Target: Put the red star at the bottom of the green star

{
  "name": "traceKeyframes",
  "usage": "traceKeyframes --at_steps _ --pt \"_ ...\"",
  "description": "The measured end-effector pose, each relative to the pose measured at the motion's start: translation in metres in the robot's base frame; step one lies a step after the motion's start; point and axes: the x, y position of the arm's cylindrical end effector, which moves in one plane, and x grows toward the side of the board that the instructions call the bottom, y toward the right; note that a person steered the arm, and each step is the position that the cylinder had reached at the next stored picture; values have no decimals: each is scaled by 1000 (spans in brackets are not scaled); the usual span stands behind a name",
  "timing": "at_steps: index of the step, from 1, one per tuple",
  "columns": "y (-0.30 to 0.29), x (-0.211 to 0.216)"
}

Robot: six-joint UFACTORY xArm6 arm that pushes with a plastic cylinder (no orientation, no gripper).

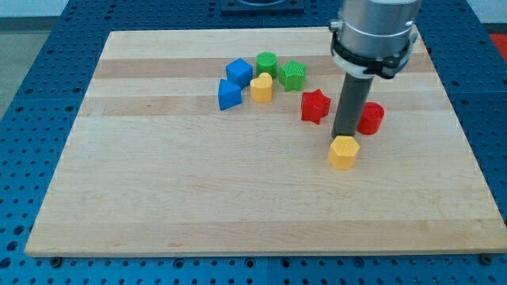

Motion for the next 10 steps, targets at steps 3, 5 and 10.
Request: traceKeyframes --at_steps 3,5,10 --pt "-25 -19" --pt "-25 -34" --pt "5 -44"
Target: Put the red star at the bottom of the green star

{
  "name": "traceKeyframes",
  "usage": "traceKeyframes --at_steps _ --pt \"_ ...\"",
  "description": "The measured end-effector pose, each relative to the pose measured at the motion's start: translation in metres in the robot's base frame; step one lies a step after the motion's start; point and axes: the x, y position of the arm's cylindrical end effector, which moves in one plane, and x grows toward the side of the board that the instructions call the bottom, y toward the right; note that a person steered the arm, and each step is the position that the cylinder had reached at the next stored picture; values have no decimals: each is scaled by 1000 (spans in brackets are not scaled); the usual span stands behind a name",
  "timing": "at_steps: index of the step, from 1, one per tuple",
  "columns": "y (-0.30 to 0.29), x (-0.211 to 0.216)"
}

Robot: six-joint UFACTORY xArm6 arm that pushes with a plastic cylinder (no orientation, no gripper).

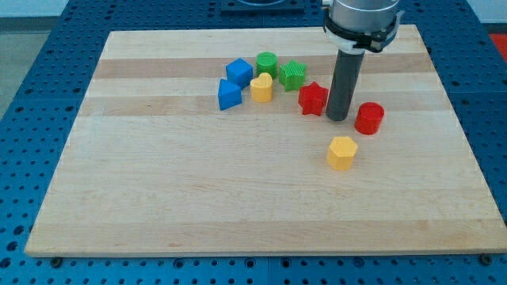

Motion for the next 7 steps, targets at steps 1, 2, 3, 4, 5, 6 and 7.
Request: traceKeyframes --at_steps 1,2,3,4,5,6,7 --pt "0 0" --pt "-2 -1" --pt "-6 -5" --pt "-13 -7" --pt "-20 -8" --pt "-25 -9" --pt "-29 -9"
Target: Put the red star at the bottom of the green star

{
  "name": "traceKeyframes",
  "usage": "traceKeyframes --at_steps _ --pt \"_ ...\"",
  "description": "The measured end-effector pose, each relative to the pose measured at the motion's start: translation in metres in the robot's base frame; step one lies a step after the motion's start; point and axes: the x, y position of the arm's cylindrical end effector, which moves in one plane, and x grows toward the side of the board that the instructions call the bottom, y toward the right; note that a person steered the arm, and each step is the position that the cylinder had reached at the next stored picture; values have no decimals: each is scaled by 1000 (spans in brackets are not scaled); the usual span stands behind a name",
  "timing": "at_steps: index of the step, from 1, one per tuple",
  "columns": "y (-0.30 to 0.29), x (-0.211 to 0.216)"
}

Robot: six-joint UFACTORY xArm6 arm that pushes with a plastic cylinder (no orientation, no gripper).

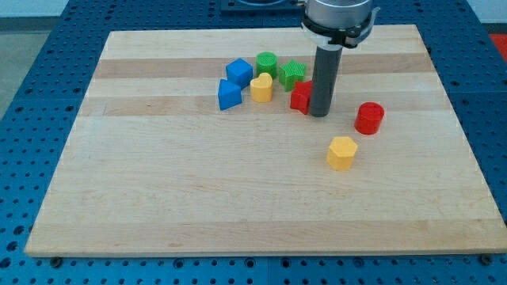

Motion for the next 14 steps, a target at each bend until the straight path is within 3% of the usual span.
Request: traceKeyframes --at_steps 4,8,14 --pt "-7 9" --pt "56 -16" --pt "14 -17"
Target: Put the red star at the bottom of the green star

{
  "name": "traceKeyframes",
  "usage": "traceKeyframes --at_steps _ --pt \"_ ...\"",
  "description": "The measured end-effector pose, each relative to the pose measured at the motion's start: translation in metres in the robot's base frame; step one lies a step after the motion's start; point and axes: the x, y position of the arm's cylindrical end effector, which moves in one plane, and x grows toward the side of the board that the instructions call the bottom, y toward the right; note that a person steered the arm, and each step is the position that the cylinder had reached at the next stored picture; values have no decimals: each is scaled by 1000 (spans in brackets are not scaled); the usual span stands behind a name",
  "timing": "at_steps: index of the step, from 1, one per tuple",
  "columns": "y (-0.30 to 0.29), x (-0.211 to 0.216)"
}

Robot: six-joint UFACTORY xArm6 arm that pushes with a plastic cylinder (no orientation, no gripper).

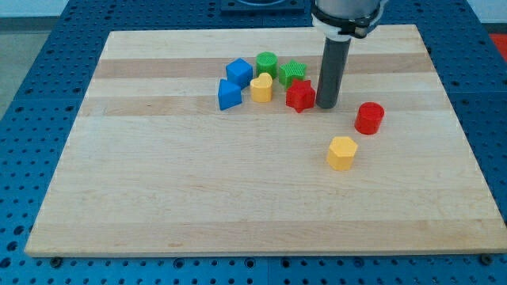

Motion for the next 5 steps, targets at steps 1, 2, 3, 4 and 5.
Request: traceKeyframes --at_steps 1,2,3,4,5 --pt "-4 0" --pt "-10 0" --pt "-10 0" --pt "-10 0" --pt "-11 0"
